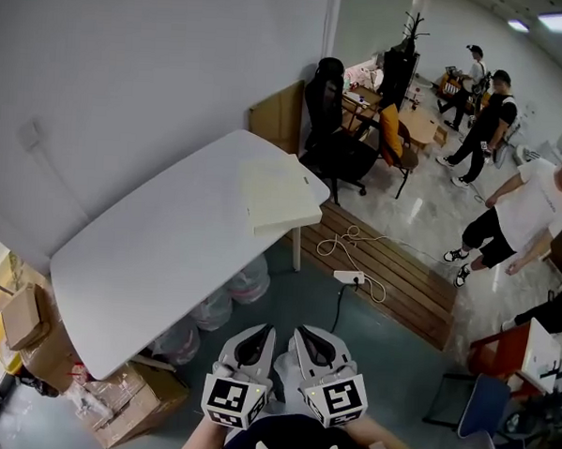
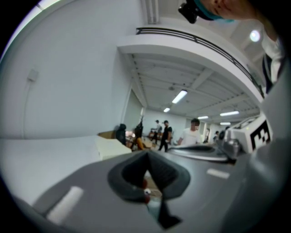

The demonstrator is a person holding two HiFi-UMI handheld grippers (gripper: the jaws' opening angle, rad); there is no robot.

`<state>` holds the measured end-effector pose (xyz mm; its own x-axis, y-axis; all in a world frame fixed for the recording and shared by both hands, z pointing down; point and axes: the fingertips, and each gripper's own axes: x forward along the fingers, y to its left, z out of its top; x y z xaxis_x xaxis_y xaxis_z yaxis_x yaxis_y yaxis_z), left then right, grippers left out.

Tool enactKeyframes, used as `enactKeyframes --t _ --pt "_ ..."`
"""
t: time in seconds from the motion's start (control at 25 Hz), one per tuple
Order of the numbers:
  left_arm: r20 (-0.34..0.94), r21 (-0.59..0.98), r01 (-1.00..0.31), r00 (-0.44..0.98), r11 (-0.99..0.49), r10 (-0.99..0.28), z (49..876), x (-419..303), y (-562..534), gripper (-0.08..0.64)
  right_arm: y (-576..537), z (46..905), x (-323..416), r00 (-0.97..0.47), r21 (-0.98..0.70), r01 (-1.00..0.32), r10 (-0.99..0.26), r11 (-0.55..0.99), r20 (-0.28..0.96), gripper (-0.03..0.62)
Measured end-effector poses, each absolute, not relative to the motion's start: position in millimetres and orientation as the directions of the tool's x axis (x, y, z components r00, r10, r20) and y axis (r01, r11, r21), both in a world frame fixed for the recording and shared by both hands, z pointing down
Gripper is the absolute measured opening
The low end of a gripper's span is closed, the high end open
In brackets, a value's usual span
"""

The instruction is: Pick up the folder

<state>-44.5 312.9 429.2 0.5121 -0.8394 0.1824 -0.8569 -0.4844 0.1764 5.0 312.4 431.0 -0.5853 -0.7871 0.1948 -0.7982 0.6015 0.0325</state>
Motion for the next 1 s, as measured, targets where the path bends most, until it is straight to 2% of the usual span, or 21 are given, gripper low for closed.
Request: enactKeyframes --t 1.0 --pt "0.254 0.168 -0.865 0.501 -0.472 -0.827 440.0 -24.3 163.1 0.003 152.3 436.4 25.0 -0.599 -0.036 -0.796 -0.777 0.604 0.195 0.009"
